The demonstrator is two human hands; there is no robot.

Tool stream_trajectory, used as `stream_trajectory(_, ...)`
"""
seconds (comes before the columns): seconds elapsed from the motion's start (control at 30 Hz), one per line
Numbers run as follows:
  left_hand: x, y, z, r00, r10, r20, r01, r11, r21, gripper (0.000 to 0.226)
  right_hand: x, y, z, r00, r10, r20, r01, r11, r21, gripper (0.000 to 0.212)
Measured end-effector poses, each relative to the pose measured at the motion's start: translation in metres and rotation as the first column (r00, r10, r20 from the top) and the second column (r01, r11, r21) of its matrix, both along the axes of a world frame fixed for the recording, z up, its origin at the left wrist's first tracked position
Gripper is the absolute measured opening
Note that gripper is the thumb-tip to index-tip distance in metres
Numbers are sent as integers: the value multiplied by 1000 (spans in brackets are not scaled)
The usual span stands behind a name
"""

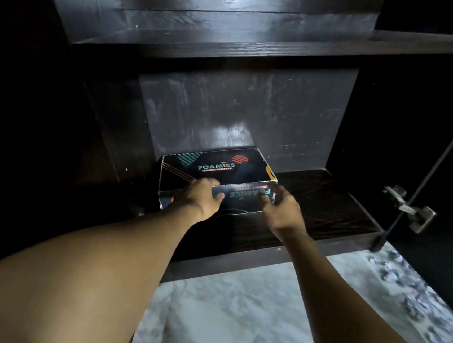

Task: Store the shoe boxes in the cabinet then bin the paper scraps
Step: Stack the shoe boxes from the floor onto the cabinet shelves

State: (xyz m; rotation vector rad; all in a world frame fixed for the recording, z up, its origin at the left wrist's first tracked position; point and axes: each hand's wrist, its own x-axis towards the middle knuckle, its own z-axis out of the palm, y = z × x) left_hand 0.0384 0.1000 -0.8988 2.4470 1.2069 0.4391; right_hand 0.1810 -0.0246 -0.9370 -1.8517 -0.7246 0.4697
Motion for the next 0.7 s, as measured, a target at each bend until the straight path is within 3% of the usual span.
stream_trajectory(0.13,3,-44,17,994,-72,83,75,996,-38,24,-6,-48,30,974,-34,225,64,990,-126,35)
stream_trajectory(0.4,16,-144,58,939,-283,193,309,944,-118,36,-21,-171,93,890,-214,402,322,920,-225,43)
stream_trajectory(0.7,30,-279,89,712,-622,326,696,686,-210,32,-69,-335,134,745,-506,435,629,750,-205,46)
